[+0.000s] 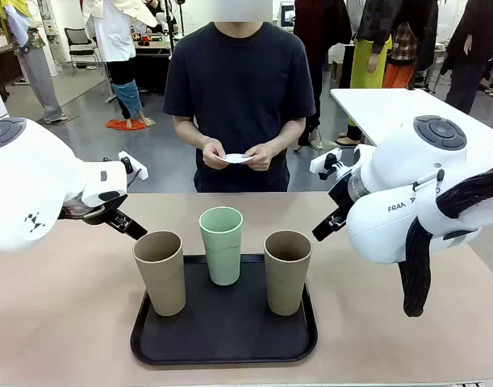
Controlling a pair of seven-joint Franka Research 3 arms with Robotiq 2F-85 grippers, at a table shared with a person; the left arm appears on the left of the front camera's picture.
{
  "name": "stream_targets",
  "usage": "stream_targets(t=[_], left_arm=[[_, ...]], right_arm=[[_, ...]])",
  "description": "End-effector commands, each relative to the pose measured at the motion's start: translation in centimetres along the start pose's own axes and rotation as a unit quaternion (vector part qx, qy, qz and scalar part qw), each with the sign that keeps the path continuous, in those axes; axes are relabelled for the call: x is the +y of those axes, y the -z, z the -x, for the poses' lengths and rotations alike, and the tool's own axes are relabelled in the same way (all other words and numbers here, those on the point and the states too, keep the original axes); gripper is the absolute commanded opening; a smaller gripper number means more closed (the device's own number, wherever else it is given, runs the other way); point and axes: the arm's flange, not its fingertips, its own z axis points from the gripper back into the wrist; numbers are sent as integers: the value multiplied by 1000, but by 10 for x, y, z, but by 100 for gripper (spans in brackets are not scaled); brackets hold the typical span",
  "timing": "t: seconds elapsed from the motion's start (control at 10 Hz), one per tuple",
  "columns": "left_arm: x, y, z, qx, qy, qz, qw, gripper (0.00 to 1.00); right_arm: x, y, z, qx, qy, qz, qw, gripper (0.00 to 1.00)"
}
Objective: Place coasters on the table and set cups on them.
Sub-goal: Pick up one Reusable plastic cup and place it on a coaster set by the human.
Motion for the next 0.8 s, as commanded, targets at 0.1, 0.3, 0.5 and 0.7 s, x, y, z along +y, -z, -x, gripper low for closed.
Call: stream_targets(t=[0.1, 0.3, 0.5, 0.7], left_arm=[[0, 0, 0, 0, 0, 0, 1000, 100], [0, 0, 0, 0, 0, 0, 1000, 100], [0, 0, 0, 0, 0, 0, 1000, 100], [0, 0, 0, 0, 0, 0, 1000, 100]], right_arm=[[0, 0, 0, 0, 0, 0, 1000, 100], [0, 0, 0, 0, 0, 0, 1000, 100], [0, 0, 0, 0, 0, 0, 1000, 100], [0, 0, 0, 0, 0, 0, 1000, 100]])
